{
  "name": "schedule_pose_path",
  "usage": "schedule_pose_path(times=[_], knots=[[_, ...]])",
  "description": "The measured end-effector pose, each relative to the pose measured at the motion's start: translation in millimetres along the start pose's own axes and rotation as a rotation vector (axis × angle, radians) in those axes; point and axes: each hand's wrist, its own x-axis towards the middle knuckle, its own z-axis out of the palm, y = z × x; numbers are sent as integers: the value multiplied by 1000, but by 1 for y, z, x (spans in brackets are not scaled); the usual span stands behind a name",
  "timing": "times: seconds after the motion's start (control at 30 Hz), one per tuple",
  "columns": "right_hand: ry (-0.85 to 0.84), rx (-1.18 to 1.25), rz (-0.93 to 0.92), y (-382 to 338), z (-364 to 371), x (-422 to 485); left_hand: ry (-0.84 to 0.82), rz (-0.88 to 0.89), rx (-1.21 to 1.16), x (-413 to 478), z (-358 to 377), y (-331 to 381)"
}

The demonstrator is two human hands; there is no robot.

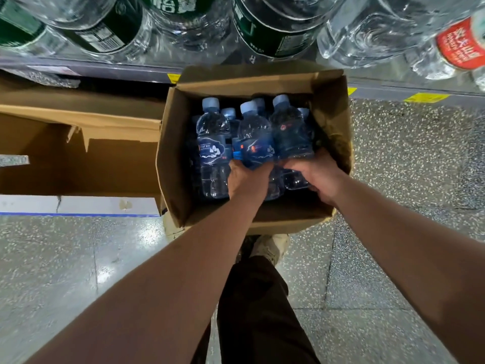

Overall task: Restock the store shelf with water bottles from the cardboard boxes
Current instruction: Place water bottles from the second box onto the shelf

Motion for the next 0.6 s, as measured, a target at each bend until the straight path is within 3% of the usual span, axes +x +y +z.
schedule_pose_path(times=[0.13,0.27,0.37,0.47,0.6], knots=[[17,-92,-114,3,4,-5,-68,-16,-71,1,4,-2],[-68,174,50,6,6,-1,-44,-61,-117,11,11,-1],[-142,227,136,5,1,3,-51,-43,-158,15,10,-8],[-185,184,136,6,-1,-3,-66,-18,-191,9,4,-10],[-116,52,117,6,0,-24,-60,-37,-248,-11,-6,-11]])
